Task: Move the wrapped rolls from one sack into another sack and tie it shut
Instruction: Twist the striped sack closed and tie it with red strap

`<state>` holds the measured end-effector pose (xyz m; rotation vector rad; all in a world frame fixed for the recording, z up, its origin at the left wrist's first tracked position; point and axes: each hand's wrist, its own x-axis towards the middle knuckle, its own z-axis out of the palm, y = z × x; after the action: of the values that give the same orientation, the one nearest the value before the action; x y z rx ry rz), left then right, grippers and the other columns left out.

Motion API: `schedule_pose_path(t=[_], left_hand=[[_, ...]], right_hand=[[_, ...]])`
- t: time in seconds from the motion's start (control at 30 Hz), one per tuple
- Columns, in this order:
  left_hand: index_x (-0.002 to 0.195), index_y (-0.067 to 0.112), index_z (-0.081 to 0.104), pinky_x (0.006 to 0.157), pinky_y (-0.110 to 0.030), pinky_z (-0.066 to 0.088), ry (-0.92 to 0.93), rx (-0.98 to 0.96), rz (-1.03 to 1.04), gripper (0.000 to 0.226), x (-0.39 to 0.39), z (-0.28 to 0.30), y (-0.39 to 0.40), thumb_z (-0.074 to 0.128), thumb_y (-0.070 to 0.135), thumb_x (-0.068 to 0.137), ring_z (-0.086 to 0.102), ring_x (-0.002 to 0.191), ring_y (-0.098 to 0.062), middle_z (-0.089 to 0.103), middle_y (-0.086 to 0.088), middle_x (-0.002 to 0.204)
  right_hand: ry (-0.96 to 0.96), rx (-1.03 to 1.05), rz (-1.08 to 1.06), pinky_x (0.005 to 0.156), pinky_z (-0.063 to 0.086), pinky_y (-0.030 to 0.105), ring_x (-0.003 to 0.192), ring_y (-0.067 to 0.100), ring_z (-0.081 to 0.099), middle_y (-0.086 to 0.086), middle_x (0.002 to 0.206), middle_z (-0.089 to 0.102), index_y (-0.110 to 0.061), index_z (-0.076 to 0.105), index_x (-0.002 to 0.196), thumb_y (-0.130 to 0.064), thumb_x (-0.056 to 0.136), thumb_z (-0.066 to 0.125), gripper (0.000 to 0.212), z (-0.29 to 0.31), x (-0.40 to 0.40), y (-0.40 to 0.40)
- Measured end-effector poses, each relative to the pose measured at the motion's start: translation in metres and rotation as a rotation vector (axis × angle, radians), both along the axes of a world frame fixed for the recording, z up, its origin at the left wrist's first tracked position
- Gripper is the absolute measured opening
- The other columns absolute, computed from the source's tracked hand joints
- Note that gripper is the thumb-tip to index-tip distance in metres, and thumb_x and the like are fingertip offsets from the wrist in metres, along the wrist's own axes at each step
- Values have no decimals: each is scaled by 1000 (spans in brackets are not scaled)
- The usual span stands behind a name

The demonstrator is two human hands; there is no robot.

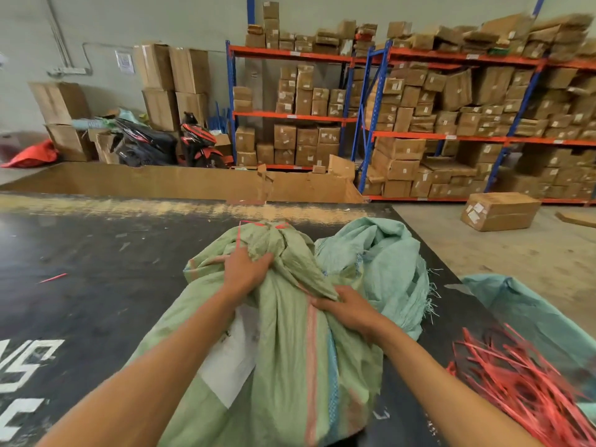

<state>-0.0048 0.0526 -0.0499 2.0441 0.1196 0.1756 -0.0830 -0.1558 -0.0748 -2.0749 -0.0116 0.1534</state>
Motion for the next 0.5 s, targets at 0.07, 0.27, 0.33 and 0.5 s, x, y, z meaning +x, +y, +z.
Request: schedule_pose_path(t=[0.07, 0.27, 0.33, 0.5], left_hand=[[110, 11, 67, 97, -40, 49, -57, -112, 14, 41, 2, 24, 13, 66, 36, 77, 64, 106, -28, 71, -2, 103], [105, 14, 71, 91, -46, 56, -299, -281, 13, 38, 18, 97, 37, 68, 27, 70, 68, 89, -18, 73, -2, 100], [105, 14, 67, 94, -39, 54, -372, -242, 12, 23, 19, 108, 36, 67, 17, 82, 66, 95, -17, 71, 1, 102], [106, 24, 62, 79, -12, 45, -548, -159, -24, 24, 33, 119, 39, 64, 8, 89, 62, 87, 3, 66, 19, 94]], right_hand=[[-98, 131, -6, 74, 48, 12, 94, 1, 64, -16, 101, 70, -26, 70, 110, -27, 94, 65, 17, 15, 9, 12], [-354, 464, -90, 76, 53, 17, 92, 0, 68, -12, 99, 72, -24, 70, 108, -19, 96, 64, 15, 44, 44, 62], [-393, 513, -186, 82, 54, 29, 97, 11, 68, -5, 100, 73, -22, 70, 105, -15, 95, 63, 14, 41, 58, 75], [-413, 612, -349, 85, 49, 26, 93, 8, 63, -5, 99, 68, -12, 67, 114, -12, 98, 58, 19, 35, 88, 105]])
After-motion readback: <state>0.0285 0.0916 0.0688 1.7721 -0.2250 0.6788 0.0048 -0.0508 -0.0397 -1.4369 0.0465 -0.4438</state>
